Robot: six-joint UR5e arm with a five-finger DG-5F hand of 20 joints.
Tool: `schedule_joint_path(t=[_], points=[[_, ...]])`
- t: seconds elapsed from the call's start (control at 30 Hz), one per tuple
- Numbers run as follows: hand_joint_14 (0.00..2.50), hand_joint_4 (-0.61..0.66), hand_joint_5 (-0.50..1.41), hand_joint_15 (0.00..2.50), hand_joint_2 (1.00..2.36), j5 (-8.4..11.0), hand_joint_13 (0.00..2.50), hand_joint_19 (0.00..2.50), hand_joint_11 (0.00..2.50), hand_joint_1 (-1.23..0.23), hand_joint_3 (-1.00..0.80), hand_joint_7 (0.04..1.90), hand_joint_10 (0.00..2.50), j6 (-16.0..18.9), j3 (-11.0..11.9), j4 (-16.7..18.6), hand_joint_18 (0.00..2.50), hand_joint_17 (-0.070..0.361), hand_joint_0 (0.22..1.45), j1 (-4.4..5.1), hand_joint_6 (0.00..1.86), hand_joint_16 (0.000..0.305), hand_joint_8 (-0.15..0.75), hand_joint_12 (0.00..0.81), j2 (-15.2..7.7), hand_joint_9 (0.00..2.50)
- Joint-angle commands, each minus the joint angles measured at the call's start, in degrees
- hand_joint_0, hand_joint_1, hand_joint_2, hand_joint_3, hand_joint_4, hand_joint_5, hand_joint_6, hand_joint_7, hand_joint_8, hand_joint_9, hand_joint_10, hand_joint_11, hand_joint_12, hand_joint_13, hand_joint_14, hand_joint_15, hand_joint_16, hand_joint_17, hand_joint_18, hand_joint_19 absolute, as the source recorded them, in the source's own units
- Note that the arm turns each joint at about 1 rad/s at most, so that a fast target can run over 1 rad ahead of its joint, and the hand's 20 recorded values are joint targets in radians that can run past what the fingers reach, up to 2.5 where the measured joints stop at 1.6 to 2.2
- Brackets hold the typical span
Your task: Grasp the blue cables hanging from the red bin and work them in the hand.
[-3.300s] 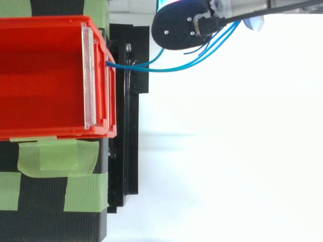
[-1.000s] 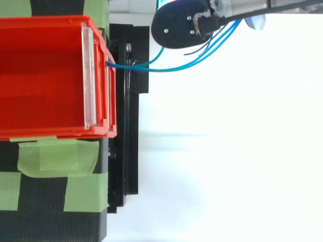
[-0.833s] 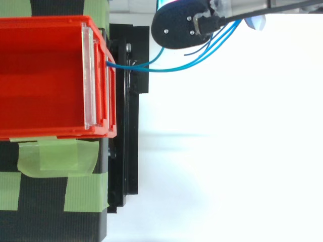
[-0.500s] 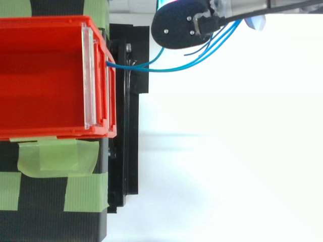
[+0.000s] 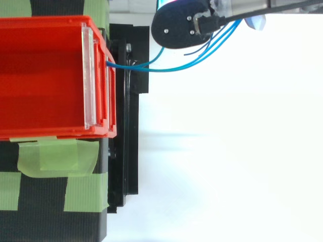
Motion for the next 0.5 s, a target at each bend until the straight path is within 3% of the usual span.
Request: schedule_joint_path(t=[0.0, 0.47], points=[[2.50, 0.30, 0.45, 1.52, 1.02, 0.04, 0.98, 1.02, 2.50, -0.63, -0.23, 1.39, 2.50, 0.0, 0.0, 0.0, 1.45, 0.120, 0.93, 0.00, 0.26, 0.053, 0.438, 0.505, 0.0, 0.73], [2.50, 0.30, 0.45, 1.52, 1.02, -0.04, 0.98, 1.02, 2.50, -0.63, -0.23, 1.39, 2.50, 0.0, 0.0, 0.0, 1.46, 0.121, 0.93, 0.00, 0.25, 0.054, 0.444, 0.498, -0.1, 0.73]])
